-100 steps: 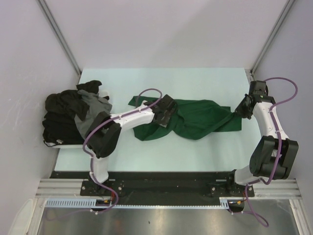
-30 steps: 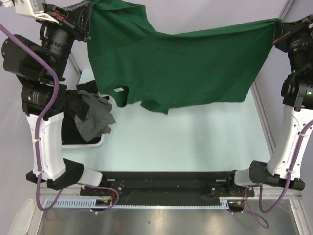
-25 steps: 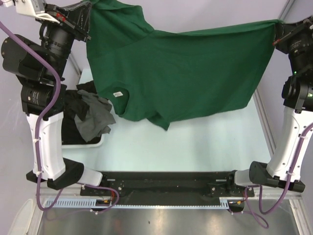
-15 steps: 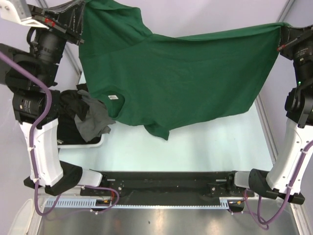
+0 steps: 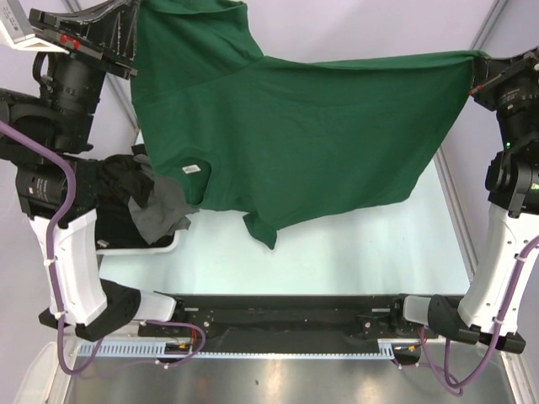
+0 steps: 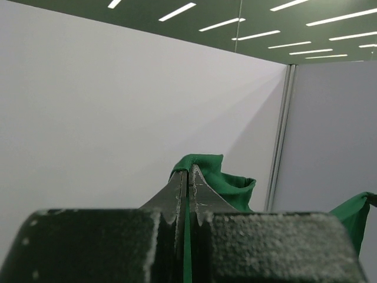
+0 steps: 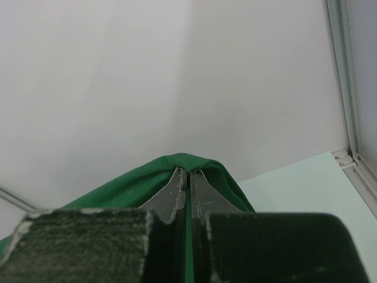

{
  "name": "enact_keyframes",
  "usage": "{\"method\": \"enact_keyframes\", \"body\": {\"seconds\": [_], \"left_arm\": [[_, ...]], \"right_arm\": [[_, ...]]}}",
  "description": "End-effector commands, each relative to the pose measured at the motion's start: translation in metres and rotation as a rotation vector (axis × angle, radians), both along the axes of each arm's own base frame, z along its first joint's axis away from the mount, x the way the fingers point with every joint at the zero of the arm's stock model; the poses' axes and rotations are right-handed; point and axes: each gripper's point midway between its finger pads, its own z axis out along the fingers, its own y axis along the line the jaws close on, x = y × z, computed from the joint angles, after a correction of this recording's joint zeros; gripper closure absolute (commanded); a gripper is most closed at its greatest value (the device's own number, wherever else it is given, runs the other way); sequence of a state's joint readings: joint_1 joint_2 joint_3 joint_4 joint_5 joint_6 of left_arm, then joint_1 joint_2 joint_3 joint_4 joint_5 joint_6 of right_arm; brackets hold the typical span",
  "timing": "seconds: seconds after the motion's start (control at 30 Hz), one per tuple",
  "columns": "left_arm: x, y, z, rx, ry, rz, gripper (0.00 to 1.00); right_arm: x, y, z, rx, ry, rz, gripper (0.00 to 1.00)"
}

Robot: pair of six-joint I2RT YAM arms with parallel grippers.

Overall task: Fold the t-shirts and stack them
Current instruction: Flatten out the tshirt

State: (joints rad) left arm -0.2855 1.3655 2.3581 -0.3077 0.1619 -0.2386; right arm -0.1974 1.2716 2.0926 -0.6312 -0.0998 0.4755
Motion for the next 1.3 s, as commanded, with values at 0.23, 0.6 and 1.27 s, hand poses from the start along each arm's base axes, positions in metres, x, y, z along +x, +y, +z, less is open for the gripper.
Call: {"method": "enact_keyframes", "body": {"seconds": [0.23, 0.6, 1.27], "left_arm": [[-0.025, 0.008, 0.017, -0.063, -0.034, -0.023, 1.00], [-0.073, 0.026, 0.033, -0.178, -0.050, -0.064, 1.00], [-0.129, 0.033, 0.053, -0.174, -0.178, -0.110, 1.00]], "right_arm": [[-0.018, -0.005, 0.011, 0.004, -0.053, -0.049, 1.00], [-0.070, 0.000, 0.050, -0.065, -0.161, -0.081, 1.00], [-0.116, 0.006, 0.085, -0.109, -0.261, -0.104, 1.00]]}}
